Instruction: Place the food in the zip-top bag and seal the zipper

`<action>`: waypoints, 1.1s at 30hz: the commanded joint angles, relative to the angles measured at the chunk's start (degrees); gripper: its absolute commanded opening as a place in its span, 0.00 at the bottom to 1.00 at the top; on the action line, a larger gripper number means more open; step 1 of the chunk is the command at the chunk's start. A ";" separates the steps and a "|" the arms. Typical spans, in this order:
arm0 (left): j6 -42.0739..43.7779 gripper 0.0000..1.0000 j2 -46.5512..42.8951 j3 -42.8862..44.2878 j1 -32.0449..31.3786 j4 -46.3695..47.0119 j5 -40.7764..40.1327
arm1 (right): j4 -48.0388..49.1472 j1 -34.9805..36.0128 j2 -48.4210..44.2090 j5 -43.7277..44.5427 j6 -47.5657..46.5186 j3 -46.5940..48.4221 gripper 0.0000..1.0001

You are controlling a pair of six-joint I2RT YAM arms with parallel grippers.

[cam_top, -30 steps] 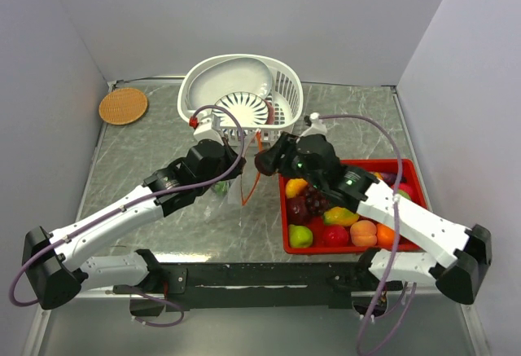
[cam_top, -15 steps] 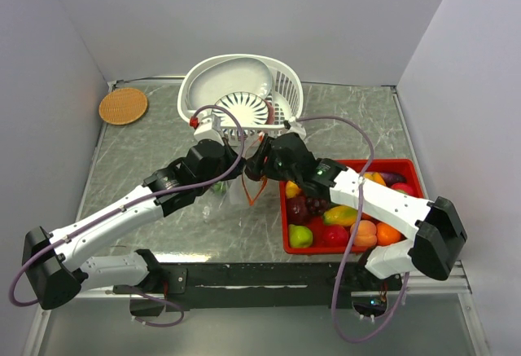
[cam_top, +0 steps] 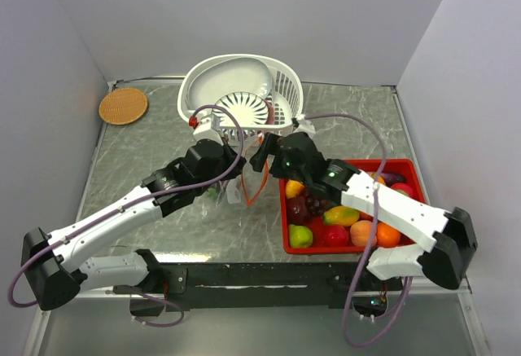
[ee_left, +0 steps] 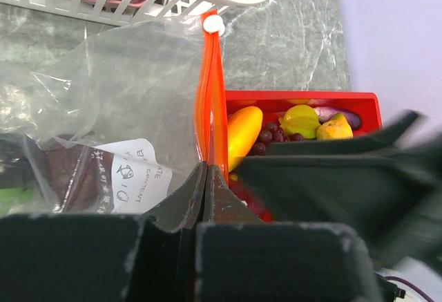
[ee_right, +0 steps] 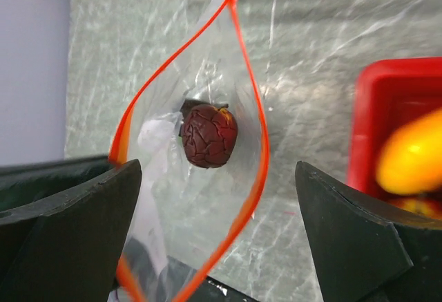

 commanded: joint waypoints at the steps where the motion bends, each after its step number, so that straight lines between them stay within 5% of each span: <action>1: 1.49 0.01 -2.50 2.44 -0.17 0.86 -1.25 | -7.18 0.51 -8.97 8.15 1.80 -1.61 1.00; 14: 2.20 0.01 -3.91 0.86 -0.16 2.18 -0.73 | -30.58 -2.82 -24.26 25.39 22.63 -17.53 1.00; 22: 2.29 0.01 -3.82 0.77 -0.17 2.44 -0.03 | -20.75 -19.42 -27.09 16.44 11.23 -21.58 1.00; 33: 1.85 0.01 -4.70 0.33 -0.17 1.48 -1.25 | -10.82 -17.33 -17.95 4.65 5.85 -24.12 1.00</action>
